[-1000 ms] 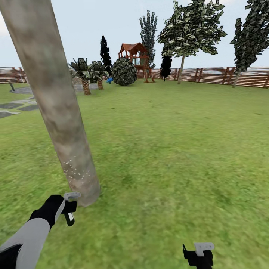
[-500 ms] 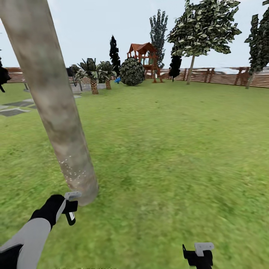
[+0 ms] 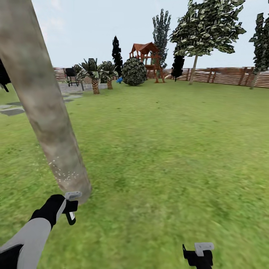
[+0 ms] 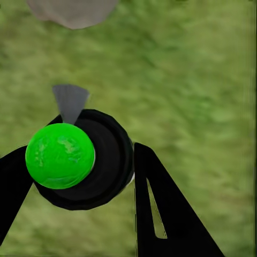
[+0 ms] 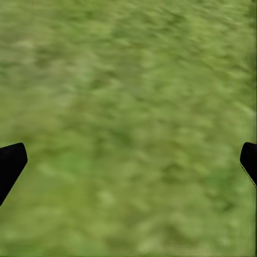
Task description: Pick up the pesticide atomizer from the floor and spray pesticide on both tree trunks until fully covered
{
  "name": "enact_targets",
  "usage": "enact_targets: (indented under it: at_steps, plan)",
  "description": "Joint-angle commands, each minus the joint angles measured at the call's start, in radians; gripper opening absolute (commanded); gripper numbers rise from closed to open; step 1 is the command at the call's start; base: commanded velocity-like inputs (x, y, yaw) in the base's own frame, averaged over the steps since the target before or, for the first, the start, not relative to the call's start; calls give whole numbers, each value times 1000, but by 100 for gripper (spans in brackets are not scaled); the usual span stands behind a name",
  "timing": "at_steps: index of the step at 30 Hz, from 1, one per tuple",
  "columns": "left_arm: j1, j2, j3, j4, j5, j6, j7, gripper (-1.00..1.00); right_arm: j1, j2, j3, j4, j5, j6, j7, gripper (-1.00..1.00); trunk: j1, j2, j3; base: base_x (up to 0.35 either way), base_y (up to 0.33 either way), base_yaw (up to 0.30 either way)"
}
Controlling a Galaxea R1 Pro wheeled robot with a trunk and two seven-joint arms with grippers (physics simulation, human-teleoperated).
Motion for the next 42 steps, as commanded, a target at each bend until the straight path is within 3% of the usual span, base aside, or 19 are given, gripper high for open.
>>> enact_targets:
  at_steps: [1, 15, 29, 38, 42]
  plan:
    - [-1, -1, 8, -3, -10, 4, -8, -100, 0, 0, 9, 0, -8, -2, -3, 100, 0, 0, -1, 93, -277, 242]
    - [-1, 2, 11, -5, -12, 4, -7, -100, 0, 0, 9, 0, -8, -2, -3, 100, 0, 0, -1, 115, -277, 268]
    - [-1, 2, 10, -5, -12, 1, -7, -100, 0, -2, 8, 0, -8, -2, -3, 100, 0, 0, -1, 83, -277, 5]
    - [-4, 5, 12, -7, -11, 4, -7, -100, 0, -2, 7, 0, -8, -2, -3, 100, 0, 0, -1, 71, -261, 249]
    - [-16, 4, 12, -67, -10, 24, -10, -100, 0, -2, 7, 0, -8, -2, -3, 100, 0, 0, -1, 136, -120, 277]
